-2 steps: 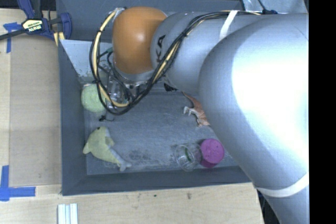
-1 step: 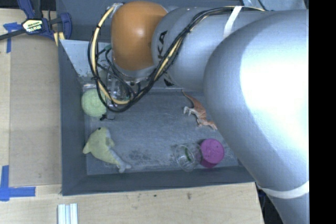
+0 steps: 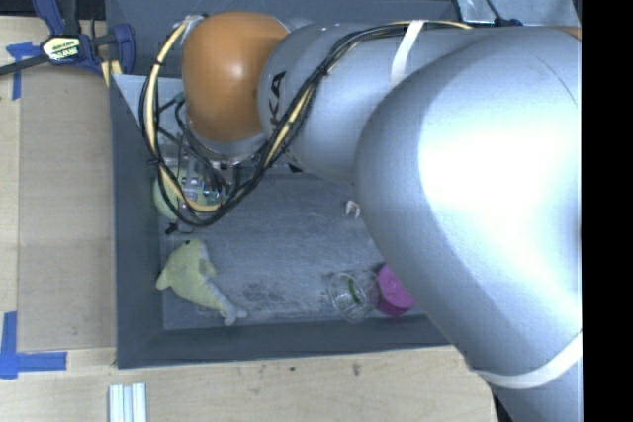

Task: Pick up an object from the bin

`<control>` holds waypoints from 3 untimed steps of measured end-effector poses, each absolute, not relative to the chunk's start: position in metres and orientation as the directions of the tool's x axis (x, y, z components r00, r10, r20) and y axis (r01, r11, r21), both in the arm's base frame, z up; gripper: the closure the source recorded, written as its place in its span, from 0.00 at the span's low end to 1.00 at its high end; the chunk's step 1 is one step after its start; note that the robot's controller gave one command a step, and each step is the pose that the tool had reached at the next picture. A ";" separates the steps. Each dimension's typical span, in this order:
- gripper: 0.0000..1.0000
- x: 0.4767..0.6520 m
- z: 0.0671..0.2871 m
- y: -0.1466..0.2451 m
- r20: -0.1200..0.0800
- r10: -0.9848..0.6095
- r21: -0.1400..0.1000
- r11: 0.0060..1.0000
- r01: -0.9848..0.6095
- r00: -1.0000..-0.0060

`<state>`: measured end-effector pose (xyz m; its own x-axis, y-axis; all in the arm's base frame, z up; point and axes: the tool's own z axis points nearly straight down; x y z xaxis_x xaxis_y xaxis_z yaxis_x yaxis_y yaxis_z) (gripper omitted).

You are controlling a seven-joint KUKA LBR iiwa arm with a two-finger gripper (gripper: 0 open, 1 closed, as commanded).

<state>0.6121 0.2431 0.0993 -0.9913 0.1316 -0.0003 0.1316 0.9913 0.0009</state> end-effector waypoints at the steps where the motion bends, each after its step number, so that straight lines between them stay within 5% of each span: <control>1: 0.00 0.616 0.076 0.244 -0.001 0.369 0.001 0.929 0.369 -0.929; 2: 1.00 0.615 0.070 0.231 0.001 0.352 -0.002 0.936 0.352 -0.936; 3: 1.00 0.615 0.070 0.231 0.001 0.352 -0.002 0.936 0.352 -0.936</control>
Offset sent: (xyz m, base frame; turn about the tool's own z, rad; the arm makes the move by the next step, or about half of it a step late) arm 0.0029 -0.0114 -0.0293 0.2280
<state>0.6154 0.2311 0.0703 -0.9361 0.3517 0.0014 0.3517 0.9361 -0.0018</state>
